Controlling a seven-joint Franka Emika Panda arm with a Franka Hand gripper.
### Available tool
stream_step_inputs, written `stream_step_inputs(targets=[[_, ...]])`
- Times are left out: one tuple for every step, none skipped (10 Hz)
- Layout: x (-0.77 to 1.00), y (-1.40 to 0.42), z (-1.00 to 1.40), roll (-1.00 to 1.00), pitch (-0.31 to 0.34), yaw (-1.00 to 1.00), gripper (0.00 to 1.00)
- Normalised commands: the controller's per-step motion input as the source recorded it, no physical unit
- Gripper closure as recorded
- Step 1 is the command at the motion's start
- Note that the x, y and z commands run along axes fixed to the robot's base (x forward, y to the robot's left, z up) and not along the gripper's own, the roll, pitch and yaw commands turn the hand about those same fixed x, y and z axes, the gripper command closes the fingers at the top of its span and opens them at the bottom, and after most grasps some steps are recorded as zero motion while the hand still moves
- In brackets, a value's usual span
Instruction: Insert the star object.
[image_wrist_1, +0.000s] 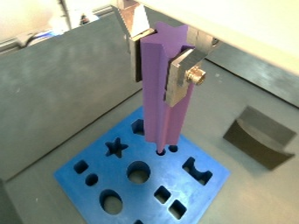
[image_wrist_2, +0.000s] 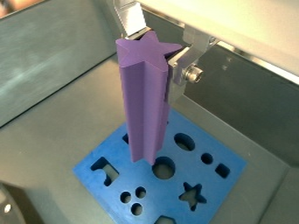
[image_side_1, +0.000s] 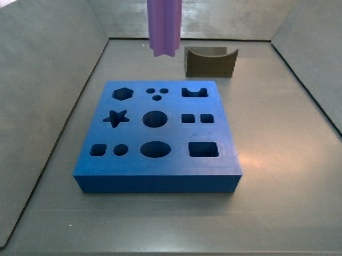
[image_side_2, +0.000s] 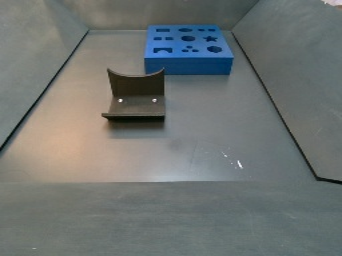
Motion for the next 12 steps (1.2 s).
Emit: stream_step_inputs(targets=[[0.0,0.0,-0.44,0.0,0.0,-1.0,1.0],[-0.01,0.0,-0.47,-0.03,0.0,-1.0,1.0],[-0.31,0.0,-0.4,-0.11,0.0,-0.82,1.0],[-0.43,0.01,-0.43,-0.19,0.0,-0.71,1.0],[-0.46,0.01,-0.46,-0.23,0.0,-0.67,1.0],[-0.48,0.01,-0.44,-0.24,-0.001,-0.65,1.0],[-0.5,0.01,-0.47,-0.27,-0.006,-0.62,1.0],[-0.51,0.0,-0.48,-0.32,-0.034,-0.6,1.0],[-0.54,0.0,-0.44,-0.34,-0.056,-0.57,1.0],[-0.53,0.0,-0.27,-0.22,-0.11,-0.65,1.0],[-0.41,0.0,-0.09,-0.17,-0.077,-0.71,1.0],[-0.37,-0.02,0.0,-0.11,-0.076,-0.71,1.0]])
